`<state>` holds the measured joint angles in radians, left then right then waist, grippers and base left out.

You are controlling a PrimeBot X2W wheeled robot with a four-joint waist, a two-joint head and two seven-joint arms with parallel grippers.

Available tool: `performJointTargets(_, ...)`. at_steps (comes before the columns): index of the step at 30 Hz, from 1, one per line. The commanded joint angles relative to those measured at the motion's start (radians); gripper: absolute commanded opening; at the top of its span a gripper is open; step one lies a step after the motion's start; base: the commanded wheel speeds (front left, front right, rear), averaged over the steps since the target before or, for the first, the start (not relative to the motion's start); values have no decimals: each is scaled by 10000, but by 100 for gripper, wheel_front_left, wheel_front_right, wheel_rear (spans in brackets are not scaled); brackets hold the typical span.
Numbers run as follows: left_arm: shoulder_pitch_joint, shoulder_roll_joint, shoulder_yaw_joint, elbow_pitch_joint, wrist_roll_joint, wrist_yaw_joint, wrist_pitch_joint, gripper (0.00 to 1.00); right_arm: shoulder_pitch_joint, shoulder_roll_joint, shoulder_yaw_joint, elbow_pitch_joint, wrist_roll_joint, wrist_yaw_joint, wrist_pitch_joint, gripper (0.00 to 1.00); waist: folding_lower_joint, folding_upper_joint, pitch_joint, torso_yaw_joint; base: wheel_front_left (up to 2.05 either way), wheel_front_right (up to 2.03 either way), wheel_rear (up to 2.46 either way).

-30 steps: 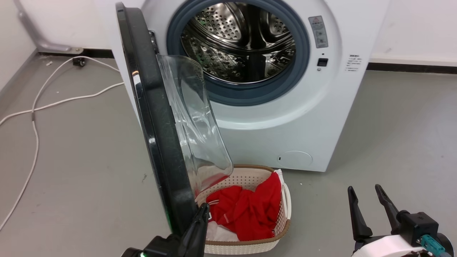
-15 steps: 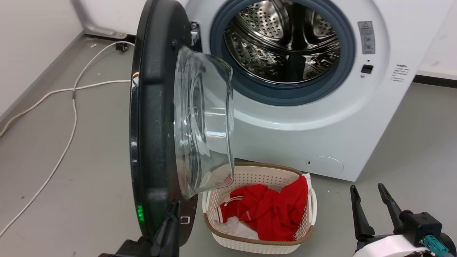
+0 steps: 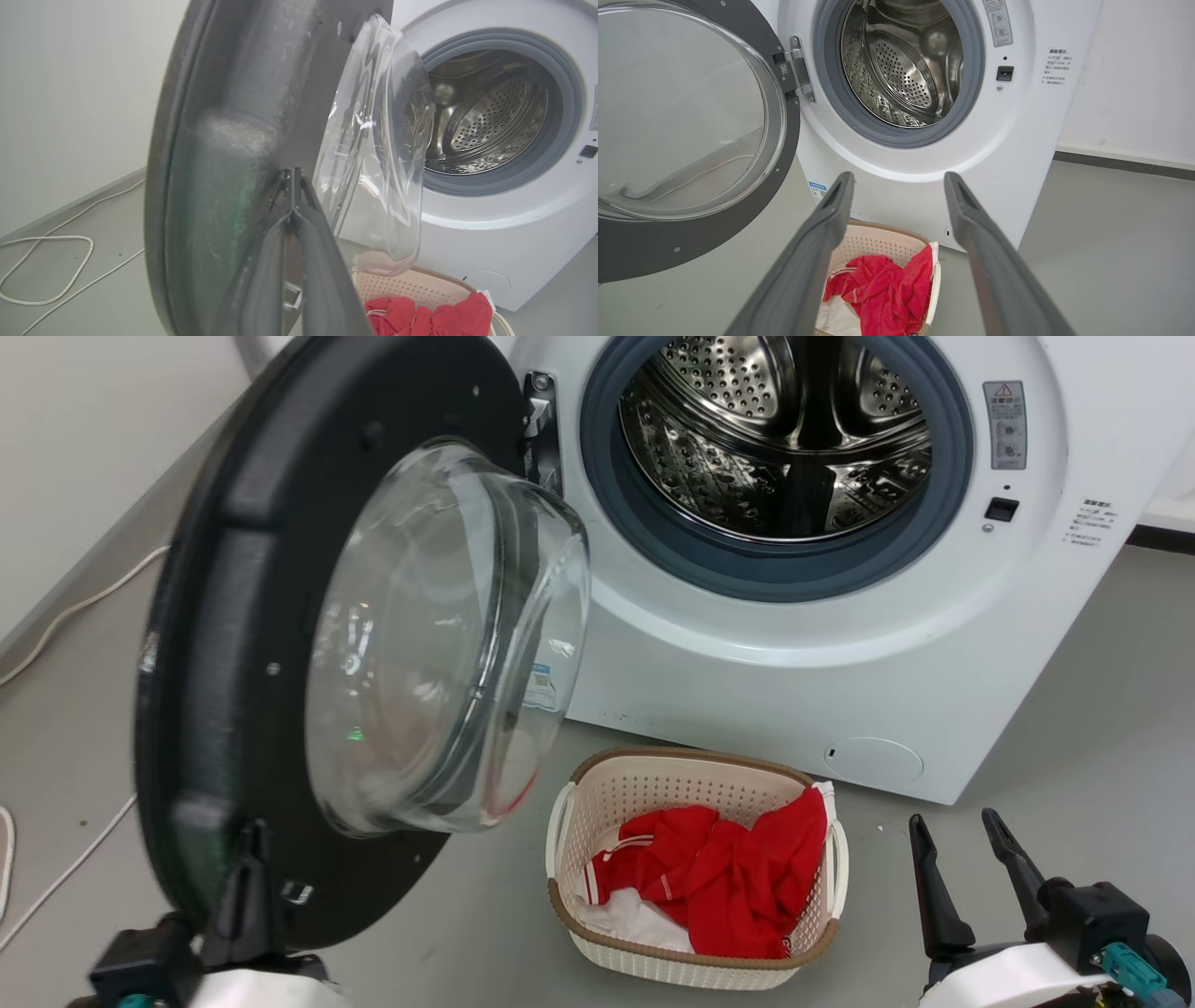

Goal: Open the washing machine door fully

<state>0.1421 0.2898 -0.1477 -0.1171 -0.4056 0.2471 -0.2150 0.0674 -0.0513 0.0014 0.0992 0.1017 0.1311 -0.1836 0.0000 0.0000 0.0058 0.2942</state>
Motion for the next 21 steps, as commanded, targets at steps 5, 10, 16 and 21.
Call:
performJointTargets(5, -568, 314, 1138, 749, -681, -43, -235, 0, -265, 21, -43, -235, -219, -7, 142, 100, 0, 0, 492, -302, 0, 0, 0)
performJointTargets(10, -1188, 770, 2111, 1832, -1226, -451, -381, 0, -416, 21, -45, -294, -310, -7, 210, 100, 0, 0, 852, -551, 0, 0, 0)
performJointTargets(16, -1909, 1264, 3031, 3079, -1584, -840, -470, 0, -662, 21, -91, -346, -345, -7, 202, 100, 0, 0, 1266, -746, 0, 0, 0)
performJointTargets(21, -2488, 1591, 3424, 3971, -1692, -1177, -501, 0, -824, -24, -113, -339, -387, -7, 193, 100, 0, 0, 1532, -807, 0, 0, 0)
